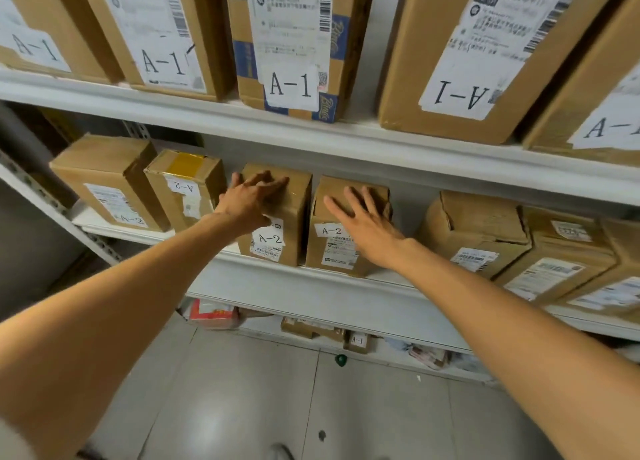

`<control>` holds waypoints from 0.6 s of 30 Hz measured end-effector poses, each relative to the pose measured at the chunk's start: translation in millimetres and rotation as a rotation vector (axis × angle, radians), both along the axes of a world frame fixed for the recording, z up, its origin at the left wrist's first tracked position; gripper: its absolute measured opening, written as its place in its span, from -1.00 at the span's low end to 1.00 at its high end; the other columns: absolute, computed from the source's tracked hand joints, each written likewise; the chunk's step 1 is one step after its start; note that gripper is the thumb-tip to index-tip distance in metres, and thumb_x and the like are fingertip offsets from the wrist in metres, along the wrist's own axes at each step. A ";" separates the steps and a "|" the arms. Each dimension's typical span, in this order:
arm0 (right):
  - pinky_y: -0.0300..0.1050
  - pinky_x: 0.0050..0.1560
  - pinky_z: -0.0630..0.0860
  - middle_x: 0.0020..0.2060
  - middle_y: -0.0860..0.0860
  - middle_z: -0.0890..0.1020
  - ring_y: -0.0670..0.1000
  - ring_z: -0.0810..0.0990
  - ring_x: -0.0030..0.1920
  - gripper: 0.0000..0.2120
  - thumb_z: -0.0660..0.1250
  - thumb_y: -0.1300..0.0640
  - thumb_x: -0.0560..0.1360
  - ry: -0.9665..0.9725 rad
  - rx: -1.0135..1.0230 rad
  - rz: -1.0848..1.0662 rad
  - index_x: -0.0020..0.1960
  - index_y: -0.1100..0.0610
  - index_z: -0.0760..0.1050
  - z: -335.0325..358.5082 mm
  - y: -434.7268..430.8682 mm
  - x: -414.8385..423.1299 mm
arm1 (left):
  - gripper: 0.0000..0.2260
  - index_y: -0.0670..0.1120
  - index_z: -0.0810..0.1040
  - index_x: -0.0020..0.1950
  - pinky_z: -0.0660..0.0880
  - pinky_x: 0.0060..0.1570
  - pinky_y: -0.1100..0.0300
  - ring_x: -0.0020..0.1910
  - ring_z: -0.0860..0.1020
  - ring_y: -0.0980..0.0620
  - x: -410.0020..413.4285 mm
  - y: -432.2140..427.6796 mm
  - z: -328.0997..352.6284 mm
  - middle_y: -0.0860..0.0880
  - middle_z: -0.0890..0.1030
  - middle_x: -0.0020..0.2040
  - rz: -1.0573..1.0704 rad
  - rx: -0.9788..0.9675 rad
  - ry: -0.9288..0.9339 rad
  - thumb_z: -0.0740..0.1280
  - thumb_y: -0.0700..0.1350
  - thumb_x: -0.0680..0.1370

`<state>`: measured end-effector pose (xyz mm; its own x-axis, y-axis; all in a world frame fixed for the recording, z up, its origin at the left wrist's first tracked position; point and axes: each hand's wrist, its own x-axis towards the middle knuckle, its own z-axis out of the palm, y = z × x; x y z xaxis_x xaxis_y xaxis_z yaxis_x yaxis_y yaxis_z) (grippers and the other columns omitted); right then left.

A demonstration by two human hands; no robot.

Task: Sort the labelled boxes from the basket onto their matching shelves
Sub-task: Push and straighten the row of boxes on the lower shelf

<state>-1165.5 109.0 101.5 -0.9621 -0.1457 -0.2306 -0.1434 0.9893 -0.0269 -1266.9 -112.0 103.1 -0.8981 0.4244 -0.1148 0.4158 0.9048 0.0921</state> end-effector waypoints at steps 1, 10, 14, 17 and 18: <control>0.42 0.41 -0.13 0.52 0.19 -0.34 0.32 -0.36 0.48 0.04 0.18 0.57 0.43 0.000 -0.015 -0.012 0.55 -0.12 -0.35 -2.4 2.3 0.7 | -0.17 0.28 0.01 0.52 0.22 0.34 -0.38 0.50 -0.02 -0.34 1.2 2.0 -4.7 -0.01 0.07 0.58 -0.007 0.025 0.009 0.47 -0.04 0.46; 0.39 0.45 -0.10 0.51 0.22 -0.31 0.34 -0.32 0.48 0.06 0.08 0.63 0.39 0.063 -0.045 -0.032 0.53 -0.19 -0.33 -12.2 17.9 5.5 | -0.20 0.25 0.06 0.53 0.43 0.17 -0.31 0.45 0.12 -0.31 11.5 17.8 -13.3 0.02 0.18 0.55 0.001 0.027 0.102 0.46 0.09 0.44; 0.37 0.46 -0.11 0.52 0.21 -0.31 0.32 -0.31 0.49 0.04 0.07 0.61 0.41 0.055 -0.049 -0.044 0.54 -0.19 -0.32 -8.0 31.6 14.8 | -0.25 0.22 0.07 0.55 0.36 0.25 -0.35 0.49 0.05 -0.34 26.1 29.8 -14.9 0.01 0.14 0.56 -0.004 0.054 0.112 0.41 0.10 0.48; 0.36 0.47 -0.11 0.52 0.19 -0.31 0.30 -0.32 0.49 0.03 0.06 0.61 0.42 0.051 -0.061 -0.065 0.53 -0.22 -0.30 -7.2 43.4 22.9 | -0.27 0.21 0.08 0.55 0.36 0.25 -0.34 0.48 0.05 -0.33 33.9 44.4 -12.1 0.01 0.14 0.56 -0.027 0.072 0.106 0.41 0.08 0.49; 0.36 0.47 -0.11 0.52 0.18 -0.31 0.30 -0.33 0.49 0.04 0.05 0.62 0.41 0.054 -0.066 -0.076 0.53 -0.23 -0.30 -7.1 48.1 25.8 | -0.27 0.21 0.07 0.55 0.37 0.24 -0.33 0.48 0.06 -0.33 35.7 49.7 -11.5 0.01 0.15 0.56 -0.037 0.074 0.106 0.41 0.08 0.49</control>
<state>-1139.7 157.2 94.4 -0.9817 -0.0847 -0.1706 -0.0707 0.9938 -0.0861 -1231.2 -62.4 91.6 -0.8871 0.4614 0.0125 0.4597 0.8809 0.1123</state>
